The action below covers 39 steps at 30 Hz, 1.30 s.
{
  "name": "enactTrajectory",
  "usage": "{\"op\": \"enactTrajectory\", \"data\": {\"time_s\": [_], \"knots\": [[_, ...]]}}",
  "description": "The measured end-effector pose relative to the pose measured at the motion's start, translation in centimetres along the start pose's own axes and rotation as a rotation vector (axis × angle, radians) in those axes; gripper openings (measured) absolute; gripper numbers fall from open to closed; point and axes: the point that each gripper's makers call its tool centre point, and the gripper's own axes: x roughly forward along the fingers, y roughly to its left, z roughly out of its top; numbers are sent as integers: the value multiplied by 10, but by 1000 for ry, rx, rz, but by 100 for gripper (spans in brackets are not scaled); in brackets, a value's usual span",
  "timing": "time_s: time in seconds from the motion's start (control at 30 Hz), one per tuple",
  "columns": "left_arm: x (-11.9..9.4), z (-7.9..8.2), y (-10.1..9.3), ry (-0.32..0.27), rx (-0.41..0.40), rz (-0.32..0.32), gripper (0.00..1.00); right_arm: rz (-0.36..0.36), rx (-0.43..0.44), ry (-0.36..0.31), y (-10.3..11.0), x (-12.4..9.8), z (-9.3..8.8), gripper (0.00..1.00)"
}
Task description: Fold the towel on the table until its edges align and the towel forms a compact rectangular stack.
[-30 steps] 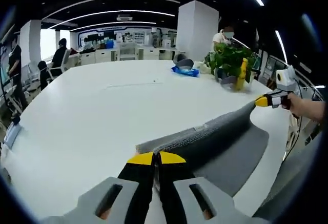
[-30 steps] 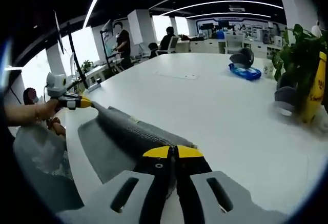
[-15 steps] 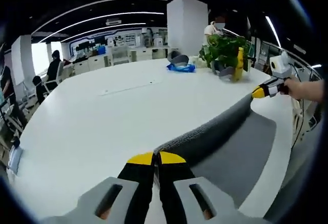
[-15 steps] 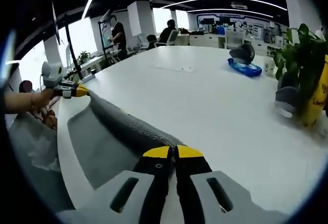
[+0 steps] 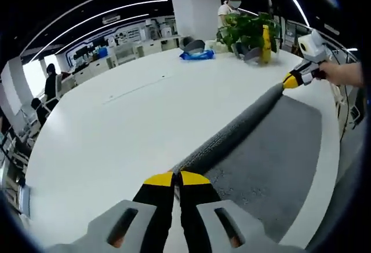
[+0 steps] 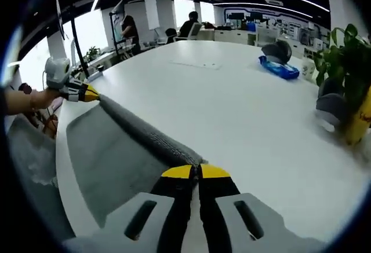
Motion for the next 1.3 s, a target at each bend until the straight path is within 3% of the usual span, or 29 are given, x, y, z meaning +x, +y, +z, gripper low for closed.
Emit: {"op": "enactTrajectory", "data": {"time_s": [0.1, 0.13, 0.2, 0.37, 0.47, 0.63, 0.77, 1.03, 1.17, 1.3], "knots": [[4, -5, -2, 25, 21, -7, 4, -5, -11, 8, 1, 1, -4, 1], [4, -8, 0, 41, 43, 5, 10, -12, -91, -2, 2, 0, -7, 2], [3, -10, 2, 45, 40, 11, 15, -24, -104, 32, -2, 1, -14, 5], [-8, 0, 10, -15, 20, 50, 16, -37, -17, 6, -8, -6, -16, 8], [-12, 5, 14, -35, 10, 68, 18, -53, -15, 4, -12, -9, -16, 11], [-21, 25, 8, -121, -61, 64, 19, -57, 8, -4, -13, -11, -14, 10], [-22, 42, -18, -184, -53, 2, 20, -58, -7, -18, -10, -11, -7, 10], [-15, 65, -108, -244, 31, -229, 20, 17, -78, -27, 13, -3, 11, 7], [-11, 64, -145, -231, 62, -303, 19, 55, -147, 5, 26, 4, 13, 0], [-9, 56, -171, -205, 84, -345, 12, 98, -215, 34, 41, 11, 12, 0]]}}
